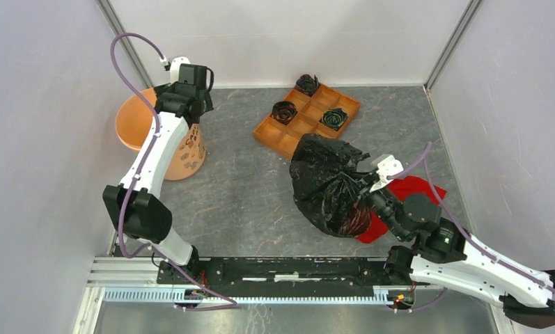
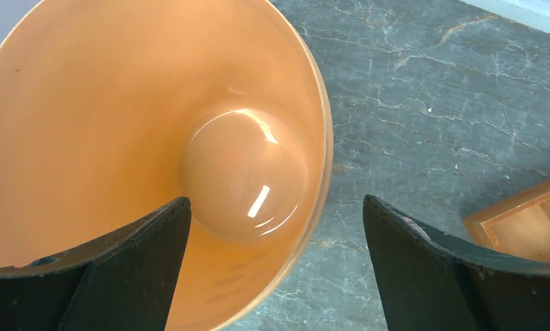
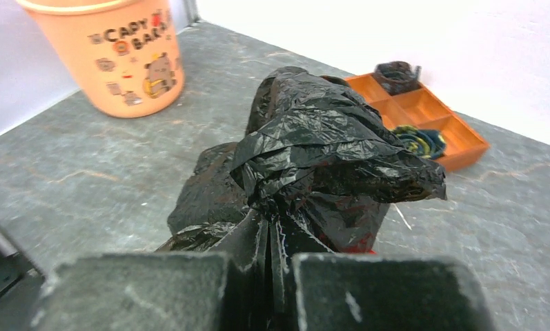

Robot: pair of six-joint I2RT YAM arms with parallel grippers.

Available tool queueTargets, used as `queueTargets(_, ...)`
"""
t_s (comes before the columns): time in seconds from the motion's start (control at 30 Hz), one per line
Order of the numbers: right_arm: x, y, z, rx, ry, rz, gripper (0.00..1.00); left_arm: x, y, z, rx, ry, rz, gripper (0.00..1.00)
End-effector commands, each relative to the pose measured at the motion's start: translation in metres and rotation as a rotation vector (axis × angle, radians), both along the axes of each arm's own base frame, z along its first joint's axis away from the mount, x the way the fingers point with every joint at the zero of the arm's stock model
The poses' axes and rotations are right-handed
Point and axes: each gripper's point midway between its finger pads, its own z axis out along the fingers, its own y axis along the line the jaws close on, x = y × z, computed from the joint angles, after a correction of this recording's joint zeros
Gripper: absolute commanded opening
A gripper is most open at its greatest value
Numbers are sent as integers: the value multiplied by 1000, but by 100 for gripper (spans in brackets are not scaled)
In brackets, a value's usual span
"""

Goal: Put the trash bags into the trash bin

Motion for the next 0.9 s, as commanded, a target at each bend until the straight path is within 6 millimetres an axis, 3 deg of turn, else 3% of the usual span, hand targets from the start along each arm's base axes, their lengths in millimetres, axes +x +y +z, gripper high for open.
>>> queueTargets(0.0, -32, 13, 23, 25, 31, 205, 1, 14, -5, 10, -35, -39, -91, 99)
queueTargets(0.1, -43, 18, 30, 3, 62, 274, 1, 13, -5, -8, -27, 6, -91, 92)
queueTargets(0.13, -43, 18, 31, -14, 69, 275, 1, 11, -5, -16, -24, 19, -95, 85)
queueTargets(0.27, -32, 13, 28, -2, 75, 198, 1, 1, -3, -29, -3, 42, -122, 68)
queueTargets(0.4, -31, 8, 30, 145, 56, 168, 1, -11, 0, -32, 11, 45, -131, 48)
queueTargets(0.5, -23, -3, 25, 219, 48, 91, 1, -19, -10, -28, -40, 8, -186, 41)
queueTargets(0.7, -12, -23, 37, 115, 54, -23, 1, -41, -39, -7, -173, -33, -328, 16)
queueTargets(0.87, -9, -31, 46, 130, 56, -66, 1, -81, -100, -28, -303, 37, -594, 2)
